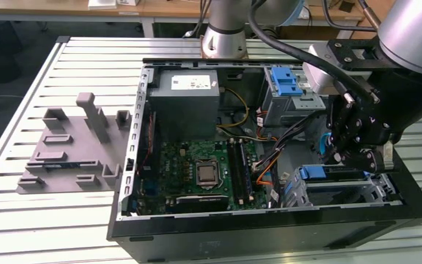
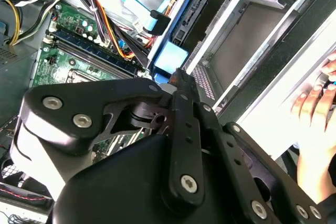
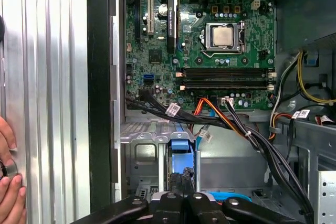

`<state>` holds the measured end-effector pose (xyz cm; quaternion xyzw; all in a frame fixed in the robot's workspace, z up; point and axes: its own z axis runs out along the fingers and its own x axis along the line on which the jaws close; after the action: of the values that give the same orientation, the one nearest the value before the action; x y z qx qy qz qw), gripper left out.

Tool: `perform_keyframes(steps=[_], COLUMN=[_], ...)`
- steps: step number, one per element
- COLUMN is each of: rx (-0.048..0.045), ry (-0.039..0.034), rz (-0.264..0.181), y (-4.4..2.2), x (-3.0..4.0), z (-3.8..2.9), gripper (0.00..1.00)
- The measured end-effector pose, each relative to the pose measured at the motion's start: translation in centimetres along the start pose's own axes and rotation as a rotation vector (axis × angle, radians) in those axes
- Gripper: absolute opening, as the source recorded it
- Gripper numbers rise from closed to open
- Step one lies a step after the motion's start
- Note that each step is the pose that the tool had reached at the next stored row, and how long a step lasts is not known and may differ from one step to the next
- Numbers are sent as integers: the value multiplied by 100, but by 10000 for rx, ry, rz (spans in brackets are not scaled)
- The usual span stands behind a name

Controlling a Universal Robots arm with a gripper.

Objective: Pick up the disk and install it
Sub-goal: 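Insert the disk into the insertion slot, then insert the first disk wire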

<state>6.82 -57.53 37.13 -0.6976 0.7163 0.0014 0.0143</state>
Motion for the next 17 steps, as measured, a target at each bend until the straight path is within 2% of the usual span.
perform_keyframes(steps=[17], rx=[0], ry=[3], rz=[-1], y=[-11], x=[-1], z=[0], gripper=[11])
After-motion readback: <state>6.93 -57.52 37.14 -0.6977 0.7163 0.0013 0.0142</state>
